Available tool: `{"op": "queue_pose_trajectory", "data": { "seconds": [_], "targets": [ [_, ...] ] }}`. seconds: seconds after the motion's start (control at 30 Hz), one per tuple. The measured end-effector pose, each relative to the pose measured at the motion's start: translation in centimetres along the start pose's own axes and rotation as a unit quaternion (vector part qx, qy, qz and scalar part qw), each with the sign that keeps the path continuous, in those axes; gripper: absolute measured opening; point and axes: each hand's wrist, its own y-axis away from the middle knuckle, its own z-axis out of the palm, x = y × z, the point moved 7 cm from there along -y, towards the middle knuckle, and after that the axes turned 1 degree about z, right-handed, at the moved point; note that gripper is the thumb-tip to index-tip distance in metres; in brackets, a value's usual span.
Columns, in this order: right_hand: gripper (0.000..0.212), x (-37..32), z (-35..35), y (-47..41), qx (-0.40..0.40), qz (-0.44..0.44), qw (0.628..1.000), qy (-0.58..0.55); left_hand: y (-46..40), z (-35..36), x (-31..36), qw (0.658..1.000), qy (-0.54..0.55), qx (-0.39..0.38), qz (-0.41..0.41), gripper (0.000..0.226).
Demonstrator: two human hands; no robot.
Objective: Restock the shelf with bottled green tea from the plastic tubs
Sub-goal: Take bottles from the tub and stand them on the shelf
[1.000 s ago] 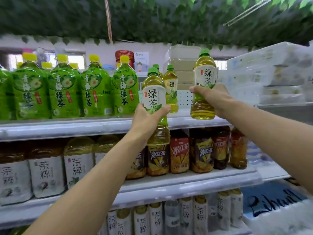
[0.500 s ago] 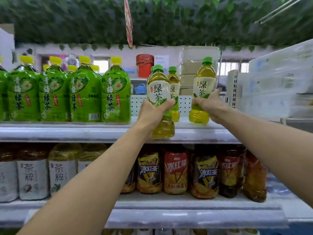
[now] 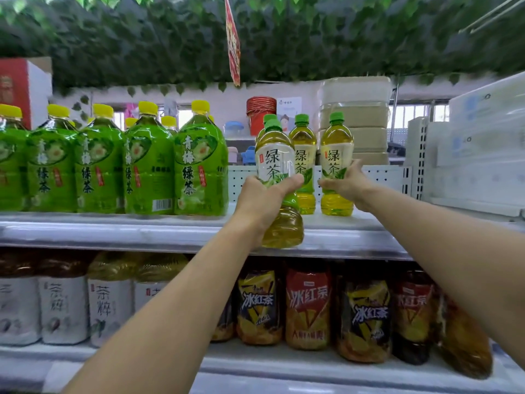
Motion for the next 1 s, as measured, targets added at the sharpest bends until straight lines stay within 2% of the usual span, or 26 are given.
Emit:
{"op": "queue_pose_trajectory", "data": {
  "seconds": [0.13, 0.37, 0.5, 0.57, 0.67, 0.73, 0.87, 1.0],
  "targets": [
    [0.071, -0.3, 0.4, -0.2, -0.002, -0.005, 1.0, 0.018, 0.0, -0.1, -0.2, 1.0, 0.004, 0.0, -0.014, 0.046],
    [0.082, 0.2, 0.1, -0.6, -0.015, -0.01, 0.998, 0.061, 0.0, -0.4, -0.3, 1.0, -0.002, 0.01, -0.011, 0.049],
    [0.089, 1.6, -0.1, -1.0, -0.081, 0.036, 0.992, 0.093, 0.2, -0.2, -0.2, 1.0, -0.011, 0.007, -0.014, 0.069],
    [0.094, 4.1, -0.4, -3.0, -0.095, 0.048, 0.988, 0.116, 0.1, -0.1, -0.2, 1.0, -0.02, 0.008, -0.017, 0.068],
    [0.08, 3.3, -0.1, -1.4, -0.082, 0.042, 0.989, 0.114, -0.1, 0.0, -0.4, 0.999, -0.036, 0.012, -0.016, 0.056],
    [0.067, 2.6, 0.2, -0.3, -0.084, 0.045, 0.989, 0.117, -0.1, 0.1, -0.5, 0.998, -0.051, 0.016, -0.016, 0.059],
    [0.068, 2.4, 0.3, -0.2, -0.08, 0.037, 0.988, 0.125, -0.3, 0.0, -0.6, 0.998, -0.055, 0.02, -0.01, 0.064],
    [0.066, 2.0, 0.3, 0.6, -0.068, 0.028, 0.981, 0.177, -0.3, 0.0, -0.6, 0.998, -0.051, 0.021, -0.02, 0.079]
  ]
}}
